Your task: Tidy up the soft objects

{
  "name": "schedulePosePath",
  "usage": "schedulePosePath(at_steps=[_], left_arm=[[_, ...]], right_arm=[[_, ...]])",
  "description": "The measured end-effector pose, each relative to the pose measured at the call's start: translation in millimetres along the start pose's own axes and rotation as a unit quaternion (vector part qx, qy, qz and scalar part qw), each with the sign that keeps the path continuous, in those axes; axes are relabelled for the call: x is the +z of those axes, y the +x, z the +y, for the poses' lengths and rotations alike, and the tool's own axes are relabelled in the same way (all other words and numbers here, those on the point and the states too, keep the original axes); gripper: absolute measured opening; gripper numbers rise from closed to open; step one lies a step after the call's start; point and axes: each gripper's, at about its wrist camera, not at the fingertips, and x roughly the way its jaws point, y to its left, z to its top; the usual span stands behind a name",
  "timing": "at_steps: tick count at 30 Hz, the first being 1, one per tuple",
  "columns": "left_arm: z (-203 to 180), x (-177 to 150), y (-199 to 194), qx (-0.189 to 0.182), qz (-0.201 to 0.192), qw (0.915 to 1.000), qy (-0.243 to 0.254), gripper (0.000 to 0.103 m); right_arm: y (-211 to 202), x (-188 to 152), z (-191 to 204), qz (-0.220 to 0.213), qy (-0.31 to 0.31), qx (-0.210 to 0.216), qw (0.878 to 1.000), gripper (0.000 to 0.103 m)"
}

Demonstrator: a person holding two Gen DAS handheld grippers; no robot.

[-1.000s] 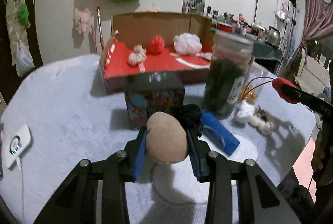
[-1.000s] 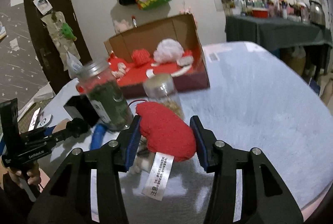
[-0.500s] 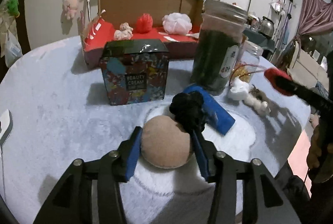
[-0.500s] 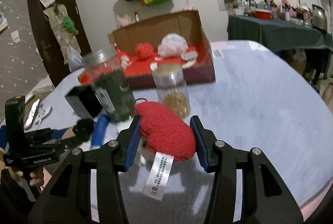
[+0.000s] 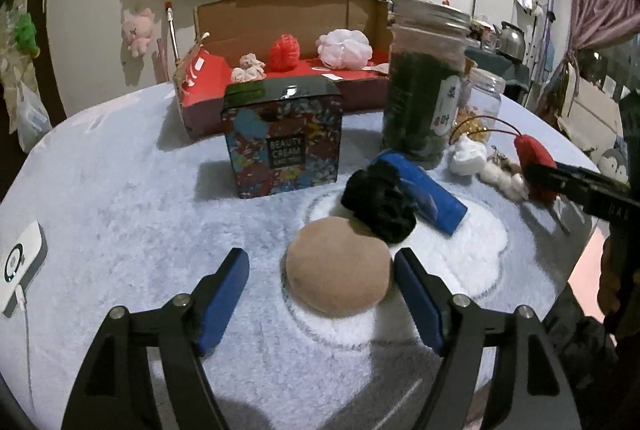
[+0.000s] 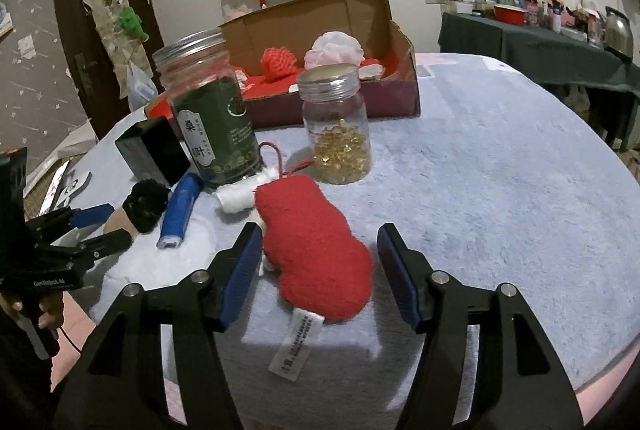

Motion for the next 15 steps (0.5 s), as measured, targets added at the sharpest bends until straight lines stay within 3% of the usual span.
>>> schedulePosePath(at_steps=[3, 5, 6, 7, 8, 9, 10, 15], left_arm=[[-2, 0, 1, 0.003, -0.002, 1.0, 0.008, 0.076], [-1, 0, -1, 0.001, -0.006, 1.0, 0.008, 0.064], [-1, 0, -1, -0.005, -0.004, 1.0, 0.005, 0.051], [0, 1, -2, -0.006, -0.003, 1.0, 0.002, 0.049], [1, 1, -3, -0.006, -0.006, 1.0, 0.001, 0.047], [1, 2, -6, -0.008, -0.011, 0.9999, 0.0, 0.038], [1, 4, -8, -0.008, -0.013, 0.9999, 0.001, 0.032], [-1, 14, -27, 0.006, -0.043, 0.999, 0.011, 0.029]], right_arm=[[-3, 0, -6, -0.003, 0.012, 0.009, 1.0, 0.059], [-6, -1, -7, -0.006, 0.011, 0.013, 1.0, 0.059], [-7, -2, -8, -0.009, 0.009, 0.018, 1.0, 0.059], [-8, -3, -8, -0.01, 0.007, 0.026, 1.0, 0.058], [-9, -3, -7, -0.009, 0.006, 0.033, 0.999, 0.054], [-8, -4, -6, -0.007, 0.004, 0.038, 0.999, 0.044], [-8, -4, -4, -0.003, 0.001, 0.041, 0.999, 0.044], [-20, -1, 8, -0.04, -0.022, 0.032, 0.998, 0.041]])
